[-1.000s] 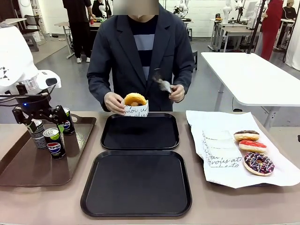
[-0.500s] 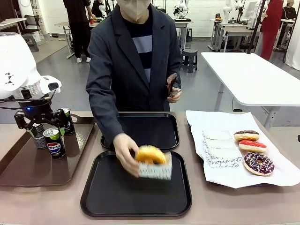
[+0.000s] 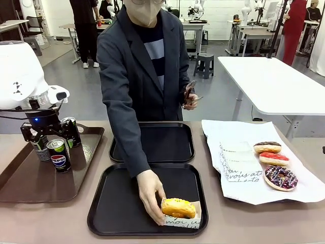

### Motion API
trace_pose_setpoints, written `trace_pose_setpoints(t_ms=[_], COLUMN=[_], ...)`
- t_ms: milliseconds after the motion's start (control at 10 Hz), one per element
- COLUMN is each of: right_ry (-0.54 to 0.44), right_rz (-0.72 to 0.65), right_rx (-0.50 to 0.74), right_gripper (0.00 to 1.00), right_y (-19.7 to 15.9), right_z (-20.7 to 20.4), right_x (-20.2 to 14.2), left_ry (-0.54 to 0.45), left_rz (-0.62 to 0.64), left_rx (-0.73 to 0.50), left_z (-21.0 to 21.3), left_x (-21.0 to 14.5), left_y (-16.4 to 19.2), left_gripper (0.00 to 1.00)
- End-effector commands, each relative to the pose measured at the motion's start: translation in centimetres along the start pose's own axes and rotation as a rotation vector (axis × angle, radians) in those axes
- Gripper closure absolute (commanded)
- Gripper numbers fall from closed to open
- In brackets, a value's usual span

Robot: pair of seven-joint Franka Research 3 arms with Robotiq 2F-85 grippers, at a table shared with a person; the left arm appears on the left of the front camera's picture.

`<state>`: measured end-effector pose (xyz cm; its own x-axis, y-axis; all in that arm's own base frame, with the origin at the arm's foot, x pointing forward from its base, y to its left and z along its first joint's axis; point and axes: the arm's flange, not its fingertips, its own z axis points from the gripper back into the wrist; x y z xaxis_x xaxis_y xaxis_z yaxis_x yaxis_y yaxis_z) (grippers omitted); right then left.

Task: Set up donuts and drinks on trays.
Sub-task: Pick up one Pepsi coke and place it on the Flat Tray.

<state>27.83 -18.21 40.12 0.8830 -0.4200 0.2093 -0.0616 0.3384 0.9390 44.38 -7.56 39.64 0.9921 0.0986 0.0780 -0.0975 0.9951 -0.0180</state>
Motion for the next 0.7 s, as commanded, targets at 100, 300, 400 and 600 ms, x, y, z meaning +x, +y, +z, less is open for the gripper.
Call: trace_pose_setpoints(t_ms=[100, 300, 400, 600], right_ry=[0.000, 0.000, 0.000, 0.000], right_rz=[0.004, 0.004, 0.004, 0.004], right_rx=[0.010, 0.010, 0.010, 0.010], right_gripper=[0.00, 0.00, 0.00, 0.00], right_y=[-0.02, -0.02, -0.02, -0.02], right_z=[0.01, 0.01, 0.01, 0.01], right_x=[0.02, 0.02, 0.02, 0.02], left_ry=[-0.008, 0.004, 0.007, 0.014], left_rz=[0.034, 0.022, 0.018, 0.018], left_rx=[0.032, 0.033, 0.030, 0.030], left_z=[-0.75, -0.77, -0.75, -0.73], left_x=[0.83, 0.70, 0.74, 0.70], left_y=[0.06, -0.02, 0.05, 0.03], left_gripper=[0.00, 0.00, 0.59, 1.00])
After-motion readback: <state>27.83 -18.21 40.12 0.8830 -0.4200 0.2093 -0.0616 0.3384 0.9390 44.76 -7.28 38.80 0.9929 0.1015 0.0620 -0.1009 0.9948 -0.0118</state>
